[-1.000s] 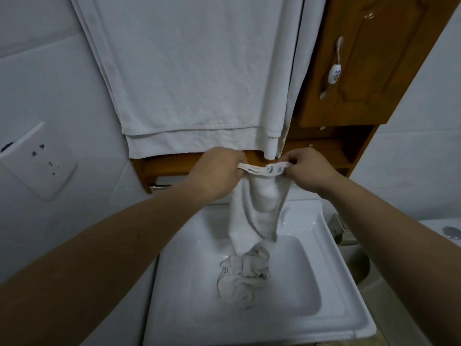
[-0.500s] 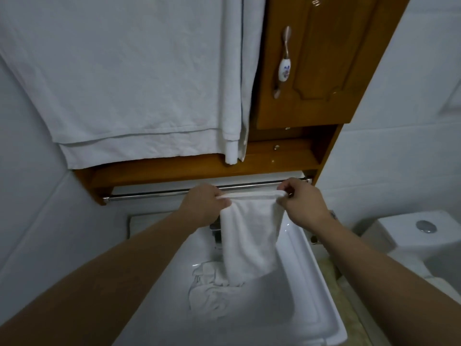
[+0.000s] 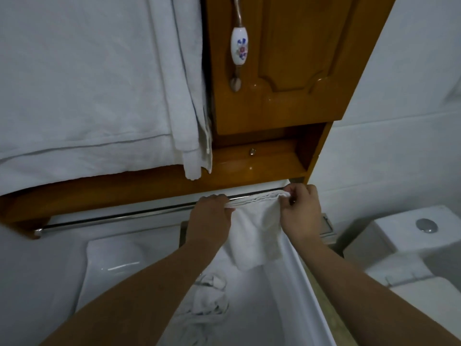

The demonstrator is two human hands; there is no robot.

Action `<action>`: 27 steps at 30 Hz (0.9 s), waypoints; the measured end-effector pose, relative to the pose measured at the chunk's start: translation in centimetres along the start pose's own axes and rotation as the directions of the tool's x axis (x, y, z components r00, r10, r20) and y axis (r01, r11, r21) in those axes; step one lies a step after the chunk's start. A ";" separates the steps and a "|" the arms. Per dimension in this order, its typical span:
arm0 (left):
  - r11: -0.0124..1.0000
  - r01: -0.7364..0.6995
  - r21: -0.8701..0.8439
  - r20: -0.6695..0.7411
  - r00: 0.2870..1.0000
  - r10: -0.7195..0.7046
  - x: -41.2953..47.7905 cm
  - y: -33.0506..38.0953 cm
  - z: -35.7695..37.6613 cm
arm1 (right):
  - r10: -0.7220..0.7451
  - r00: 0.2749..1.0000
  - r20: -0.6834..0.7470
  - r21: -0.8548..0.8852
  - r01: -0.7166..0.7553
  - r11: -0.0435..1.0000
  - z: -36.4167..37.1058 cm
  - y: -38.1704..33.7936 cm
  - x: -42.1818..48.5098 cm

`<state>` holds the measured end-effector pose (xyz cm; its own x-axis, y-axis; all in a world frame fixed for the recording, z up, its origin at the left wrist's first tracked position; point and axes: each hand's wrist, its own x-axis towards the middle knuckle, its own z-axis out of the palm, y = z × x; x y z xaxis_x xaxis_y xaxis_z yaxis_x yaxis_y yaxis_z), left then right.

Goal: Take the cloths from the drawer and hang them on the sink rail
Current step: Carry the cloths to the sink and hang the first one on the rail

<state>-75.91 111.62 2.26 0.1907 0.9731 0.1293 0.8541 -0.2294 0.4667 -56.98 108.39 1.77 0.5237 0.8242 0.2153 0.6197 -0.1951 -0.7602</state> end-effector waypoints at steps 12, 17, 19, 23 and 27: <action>0.990 -0.026 0.140 -0.302 0.951 0.067 4.1 -2.6 7.0 | -0.212 0.967 -0.143 -0.033 0.210 0.977 6.6 5.0 3.6; 0.978 0.159 0.132 -0.280 0.953 -0.117 5.2 -1.4 7.4 | -0.308 0.938 -0.160 -0.071 0.301 0.951 8.3 5.9 3.8; 0.973 0.178 0.144 -0.286 0.949 -0.131 5.4 -1.2 7.8 | -0.387 0.909 -0.156 -0.132 0.369 0.920 8.8 6.4 3.3; 0.949 0.121 0.291 -0.212 0.975 -0.060 4.6 -0.4 8.6 | -0.597 0.802 0.002 -0.366 0.557 0.746 9.3 7.5 1.5; 0.956 0.146 0.254 -0.134 0.984 -0.115 5.6 -1.4 6.9 | -0.602 0.775 0.194 -0.455 0.614 0.645 8.9 7.0 1.1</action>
<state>-72.71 117.55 -3.71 0.0247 0.9814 0.1906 0.9675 -0.0715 0.2425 -57.30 112.66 -8.77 -0.0803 0.8590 0.5057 0.9871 0.1390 -0.0793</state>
